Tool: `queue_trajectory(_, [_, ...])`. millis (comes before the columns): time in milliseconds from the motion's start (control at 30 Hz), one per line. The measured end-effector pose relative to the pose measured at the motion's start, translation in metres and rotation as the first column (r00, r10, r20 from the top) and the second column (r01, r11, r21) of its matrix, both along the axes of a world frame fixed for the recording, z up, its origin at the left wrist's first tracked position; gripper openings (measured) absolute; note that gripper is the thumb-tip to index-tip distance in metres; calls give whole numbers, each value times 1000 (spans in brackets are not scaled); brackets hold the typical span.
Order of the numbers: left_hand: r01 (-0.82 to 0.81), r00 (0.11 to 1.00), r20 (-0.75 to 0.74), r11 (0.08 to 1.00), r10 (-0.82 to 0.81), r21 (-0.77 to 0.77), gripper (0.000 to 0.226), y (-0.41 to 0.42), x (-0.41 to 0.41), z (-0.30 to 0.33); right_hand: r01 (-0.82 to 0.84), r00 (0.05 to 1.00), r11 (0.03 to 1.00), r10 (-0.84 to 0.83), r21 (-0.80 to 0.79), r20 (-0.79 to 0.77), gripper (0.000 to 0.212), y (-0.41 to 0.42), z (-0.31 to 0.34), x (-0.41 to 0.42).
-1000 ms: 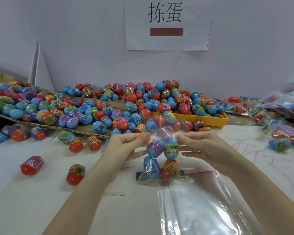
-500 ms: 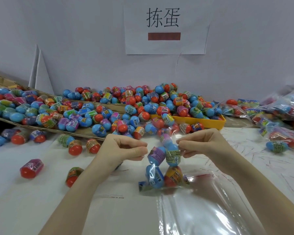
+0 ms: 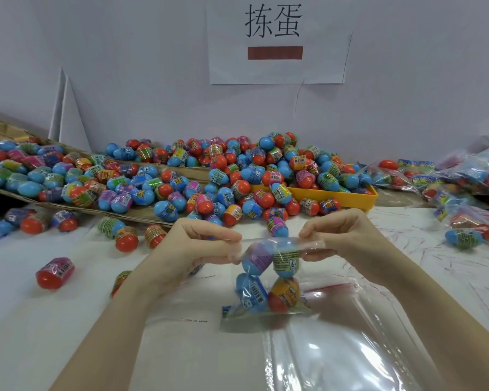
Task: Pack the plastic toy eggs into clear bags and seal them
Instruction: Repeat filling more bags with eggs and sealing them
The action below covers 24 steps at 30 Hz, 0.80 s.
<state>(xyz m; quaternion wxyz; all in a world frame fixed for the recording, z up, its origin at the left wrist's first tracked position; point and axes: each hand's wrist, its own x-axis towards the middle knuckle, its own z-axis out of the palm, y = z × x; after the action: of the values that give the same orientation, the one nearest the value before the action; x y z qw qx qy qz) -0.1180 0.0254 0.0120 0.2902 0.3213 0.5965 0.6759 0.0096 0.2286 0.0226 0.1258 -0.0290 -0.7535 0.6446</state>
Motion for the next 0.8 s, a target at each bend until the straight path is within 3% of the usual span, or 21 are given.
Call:
queue_trajectory(67, [21,999,24,1000,-22,16,18,-1,0,0,-8,1000,1000,8,18,5,28,0,0,0])
queue_trajectory(200, [98,994,57,995,-98,9,22,-3,-2,-1,-35,999,999,36,31,-19,21,-4,5,3])
queue_trajectory(333, [176,984,12,982,-175,-64,21,-5,-5,-2,-16,1000,992,16,126,-5,41,-4,6,3])
queue_trajectory(533, [115,993,16,989,-114,-91,16,-3,-7,-4,14,1000,977,-15,213,4,46,-5,5,1])
queue_trajectory(667, [48,980,-175,967,-93,-250,19,0,-3,0,43,998,946,-52,322,20,47,-4,3,-2])
queue_trajectory(800, [-17,978,-205,962,-40,-272,18,2,0,2,-4,995,913,-36,407,91,53,-2,4,0])
